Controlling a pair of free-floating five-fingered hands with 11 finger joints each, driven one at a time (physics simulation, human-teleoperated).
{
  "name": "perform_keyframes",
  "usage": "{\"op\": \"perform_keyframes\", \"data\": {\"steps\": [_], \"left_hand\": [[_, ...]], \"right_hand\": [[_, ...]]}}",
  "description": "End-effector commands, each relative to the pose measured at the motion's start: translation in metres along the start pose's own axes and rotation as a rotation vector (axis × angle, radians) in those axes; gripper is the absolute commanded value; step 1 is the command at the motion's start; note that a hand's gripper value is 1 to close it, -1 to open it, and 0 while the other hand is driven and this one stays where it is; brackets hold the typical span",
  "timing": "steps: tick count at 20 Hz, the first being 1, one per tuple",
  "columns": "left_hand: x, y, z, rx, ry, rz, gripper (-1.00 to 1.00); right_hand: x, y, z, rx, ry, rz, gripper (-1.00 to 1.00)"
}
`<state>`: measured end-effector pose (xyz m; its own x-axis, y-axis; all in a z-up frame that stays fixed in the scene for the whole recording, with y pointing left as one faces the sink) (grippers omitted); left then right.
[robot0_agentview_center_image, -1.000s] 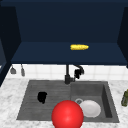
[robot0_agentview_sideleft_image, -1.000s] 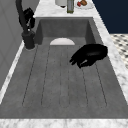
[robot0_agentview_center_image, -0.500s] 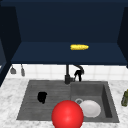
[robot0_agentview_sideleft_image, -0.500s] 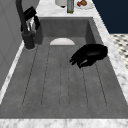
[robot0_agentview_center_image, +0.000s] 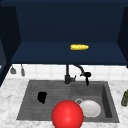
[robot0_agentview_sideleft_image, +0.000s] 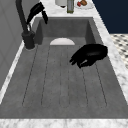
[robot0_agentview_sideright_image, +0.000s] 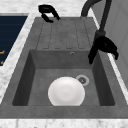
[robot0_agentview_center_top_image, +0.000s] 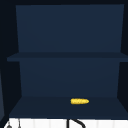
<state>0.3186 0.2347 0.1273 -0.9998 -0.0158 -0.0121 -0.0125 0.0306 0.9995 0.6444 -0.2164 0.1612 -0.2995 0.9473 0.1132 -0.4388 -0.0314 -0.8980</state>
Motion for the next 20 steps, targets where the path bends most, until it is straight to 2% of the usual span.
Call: {"op": "perform_keyframes", "data": {"steps": [1, 4, 9, 14, 20], "left_hand": [[0.0, 0.0, 0.0, 0.0, 0.0, 0.0, 0.0], [0.0, 0.0, 0.0, 0.0, 0.0, 0.0, 0.0], [0.0, 0.0, 0.0, 0.0, 0.0, 0.0, 0.0], [0.0, 0.0, 0.0, 0.0, 0.0, 0.0, 0.0], [0.0, 0.0, 0.0, 0.0, 0.0, 0.0, 0.0]], "right_hand": [[-0.013, 0.011, 0.026, -0.002, 0.008, -0.006, -1.0], [-0.017, 0.018, 0.044, -0.004, 0.025, -0.034, -1.0], [-0.023, 0.032, 0.074, 0.002, 0.043, -0.05, -1.0], [-0.02, 0.044, 0.098, 0.017, 0.059, -0.036, -1.0], [-0.013, 0.061, 0.132, 0.013, 0.046, -0.017, -1.0]]}}
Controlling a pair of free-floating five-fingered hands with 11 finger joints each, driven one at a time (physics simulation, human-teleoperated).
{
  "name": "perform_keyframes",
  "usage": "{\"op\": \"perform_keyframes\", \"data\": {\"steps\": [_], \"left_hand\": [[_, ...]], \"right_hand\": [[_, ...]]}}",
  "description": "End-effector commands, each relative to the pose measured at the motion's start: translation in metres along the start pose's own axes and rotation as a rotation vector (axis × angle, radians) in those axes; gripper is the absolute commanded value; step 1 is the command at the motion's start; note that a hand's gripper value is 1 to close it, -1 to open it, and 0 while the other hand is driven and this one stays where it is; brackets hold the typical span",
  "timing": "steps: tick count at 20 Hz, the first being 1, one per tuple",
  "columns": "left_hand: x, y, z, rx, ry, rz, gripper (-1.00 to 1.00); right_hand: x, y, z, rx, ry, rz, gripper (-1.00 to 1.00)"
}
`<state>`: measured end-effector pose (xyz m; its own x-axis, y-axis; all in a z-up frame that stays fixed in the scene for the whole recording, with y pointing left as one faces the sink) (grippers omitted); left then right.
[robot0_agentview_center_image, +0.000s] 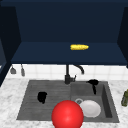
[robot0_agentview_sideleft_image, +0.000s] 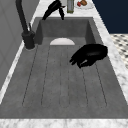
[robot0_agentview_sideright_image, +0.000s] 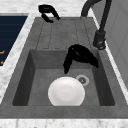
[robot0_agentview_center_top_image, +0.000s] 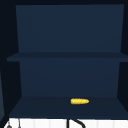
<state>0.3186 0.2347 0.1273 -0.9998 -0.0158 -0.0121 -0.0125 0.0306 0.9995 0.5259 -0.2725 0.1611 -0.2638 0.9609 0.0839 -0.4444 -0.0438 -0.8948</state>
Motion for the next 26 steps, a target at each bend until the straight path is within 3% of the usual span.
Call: {"op": "perform_keyframes", "data": {"steps": [1, 17, 26], "left_hand": [[0.0, 0.0, 0.0, 0.0, 0.0, 0.0, 0.0], [0.0, 0.0, 0.0, 0.0, 0.0, 0.0, 0.0], [0.0, 0.0, 0.0, 0.0, 0.0, 0.0, 0.0]], "right_hand": [[0.005, 0.011, 0.021, 0.0, -0.002, -0.024, -1.0], [0.014, 0.049, 0.097, -0.002, -0.008, -0.025, -1.0], [0.005, 0.055, 0.171, -0.038, -0.019, -0.026, -1.0]]}}
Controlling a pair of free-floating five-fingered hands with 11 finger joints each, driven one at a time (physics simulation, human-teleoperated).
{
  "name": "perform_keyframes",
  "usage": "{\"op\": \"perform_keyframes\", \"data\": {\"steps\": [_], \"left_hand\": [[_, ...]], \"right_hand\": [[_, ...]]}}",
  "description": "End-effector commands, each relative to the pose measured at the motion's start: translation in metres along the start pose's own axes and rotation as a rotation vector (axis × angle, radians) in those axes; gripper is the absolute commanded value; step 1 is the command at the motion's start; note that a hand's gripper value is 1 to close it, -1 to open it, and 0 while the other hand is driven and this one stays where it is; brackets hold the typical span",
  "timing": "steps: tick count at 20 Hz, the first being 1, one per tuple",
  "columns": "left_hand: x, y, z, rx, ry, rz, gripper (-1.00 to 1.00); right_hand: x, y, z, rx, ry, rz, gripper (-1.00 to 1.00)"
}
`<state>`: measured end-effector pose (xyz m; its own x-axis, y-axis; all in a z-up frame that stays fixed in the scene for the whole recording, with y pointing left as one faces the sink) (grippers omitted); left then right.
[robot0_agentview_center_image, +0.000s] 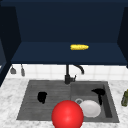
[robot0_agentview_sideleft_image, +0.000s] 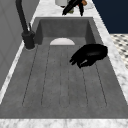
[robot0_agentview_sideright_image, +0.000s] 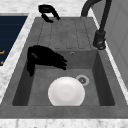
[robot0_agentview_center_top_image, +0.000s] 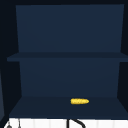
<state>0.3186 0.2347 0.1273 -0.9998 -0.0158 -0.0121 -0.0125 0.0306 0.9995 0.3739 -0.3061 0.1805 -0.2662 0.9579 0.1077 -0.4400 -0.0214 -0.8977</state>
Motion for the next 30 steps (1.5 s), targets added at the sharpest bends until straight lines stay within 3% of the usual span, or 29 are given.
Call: {"op": "perform_keyframes", "data": {"steps": [1, 10, 17, 30], "left_hand": [[0.0, 0.0, 0.0, 0.0, 0.0, 0.0, 0.0], [0.0, 0.0, 0.0, 0.0, 0.0, 0.0, 0.0], [0.0, 0.0, 0.0, 0.0, 0.0, 0.0, 0.0], [0.0, 0.0, 0.0, 0.0, 0.0, 0.0, 0.0]], "right_hand": [[-0.006, 0.003, 0.03, -0.027, -0.007, -0.008, -1.0], [-0.005, 0.03, 0.101, -0.039, -0.009, -0.008, -1.0], [0.005, 0.054, 0.15, -0.04, 0.027, -0.017, -1.0], [-0.037, 0.04, 0.233, -0.021, 0.026, -0.045, -1.0]]}}
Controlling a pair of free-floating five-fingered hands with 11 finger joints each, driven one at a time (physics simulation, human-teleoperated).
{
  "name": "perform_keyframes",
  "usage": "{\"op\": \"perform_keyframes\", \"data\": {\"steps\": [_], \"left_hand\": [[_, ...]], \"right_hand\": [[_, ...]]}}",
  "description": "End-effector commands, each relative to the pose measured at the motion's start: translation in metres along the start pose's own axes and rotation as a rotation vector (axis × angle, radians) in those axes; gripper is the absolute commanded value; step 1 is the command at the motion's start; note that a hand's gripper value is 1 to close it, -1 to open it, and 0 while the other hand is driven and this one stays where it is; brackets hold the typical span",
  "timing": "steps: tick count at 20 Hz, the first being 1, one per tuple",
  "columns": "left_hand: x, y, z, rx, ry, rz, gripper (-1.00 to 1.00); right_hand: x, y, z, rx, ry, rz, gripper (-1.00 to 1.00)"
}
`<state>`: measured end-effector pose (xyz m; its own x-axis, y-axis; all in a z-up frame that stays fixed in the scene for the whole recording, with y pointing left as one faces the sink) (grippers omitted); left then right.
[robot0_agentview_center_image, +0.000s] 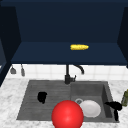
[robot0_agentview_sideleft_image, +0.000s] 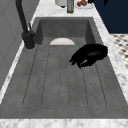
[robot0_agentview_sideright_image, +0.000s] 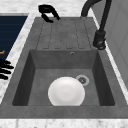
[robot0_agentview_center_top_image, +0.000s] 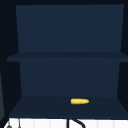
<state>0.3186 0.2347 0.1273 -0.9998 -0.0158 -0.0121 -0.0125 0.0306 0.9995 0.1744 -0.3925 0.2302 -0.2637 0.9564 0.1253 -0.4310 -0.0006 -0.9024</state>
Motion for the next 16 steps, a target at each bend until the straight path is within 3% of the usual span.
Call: {"op": "perform_keyframes", "data": {"steps": [1, 16], "left_hand": [[0.0, 0.0, 0.0, 0.0, 0.0, 0.0, 0.0], [0.0, 0.0, 0.0, 0.0, 0.0, 0.0, 0.0]], "right_hand": [[-0.016, -0.007, 0.021, -0.006, 0.036, -0.03, -1.0], [-0.094, -0.011, 0.099, -0.011, 0.044, -0.018, -1.0]]}}
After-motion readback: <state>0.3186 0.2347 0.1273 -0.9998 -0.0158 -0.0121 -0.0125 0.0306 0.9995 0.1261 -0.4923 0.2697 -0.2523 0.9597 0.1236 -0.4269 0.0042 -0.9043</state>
